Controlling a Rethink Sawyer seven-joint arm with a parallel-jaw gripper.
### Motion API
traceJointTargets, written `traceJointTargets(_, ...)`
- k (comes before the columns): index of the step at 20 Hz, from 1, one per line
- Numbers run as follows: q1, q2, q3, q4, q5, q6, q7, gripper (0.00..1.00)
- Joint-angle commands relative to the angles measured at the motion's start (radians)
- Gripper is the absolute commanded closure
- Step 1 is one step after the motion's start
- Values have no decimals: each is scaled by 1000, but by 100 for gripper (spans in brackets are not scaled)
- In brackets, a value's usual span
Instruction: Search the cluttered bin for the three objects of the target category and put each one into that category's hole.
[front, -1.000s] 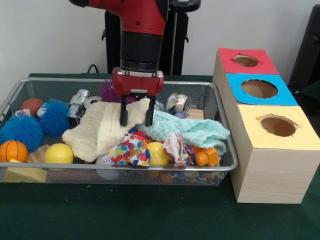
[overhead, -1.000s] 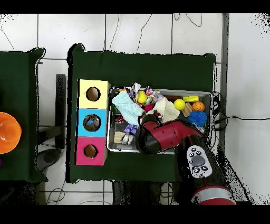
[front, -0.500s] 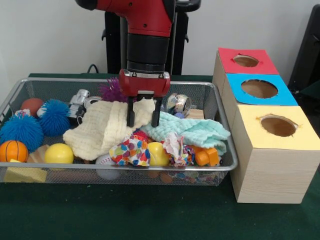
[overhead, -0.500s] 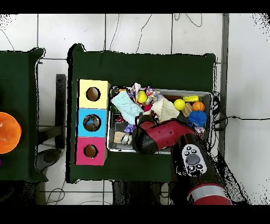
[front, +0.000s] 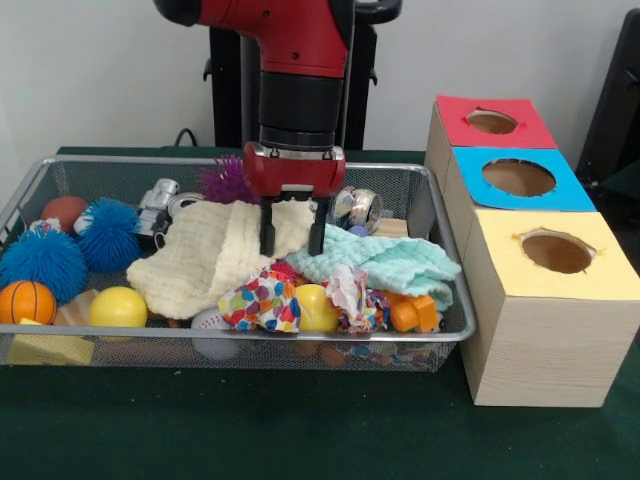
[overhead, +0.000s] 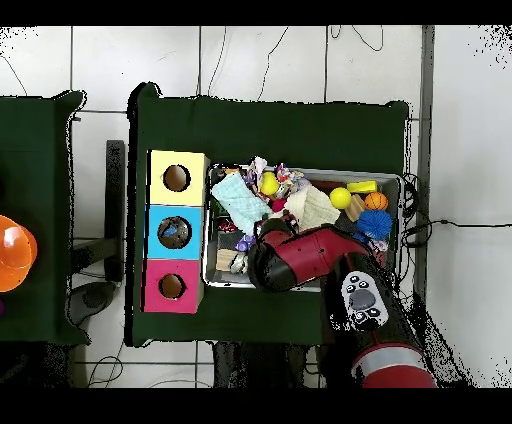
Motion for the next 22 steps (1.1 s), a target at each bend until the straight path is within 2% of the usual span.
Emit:
traceJointTargets(1,21,131,32,-16,-22,-9,51,0)
traceJointTargets(6,33,129,23,-4,-10,-9,64,0)
traceJointTargets(13,47,158,-26,-2,-20,-78,91,0)
traceJointTargets(14,49,158,-31,-3,-17,-84,84,100)
traceJointTargets(22,31,152,-15,-6,-13,-64,59,100)
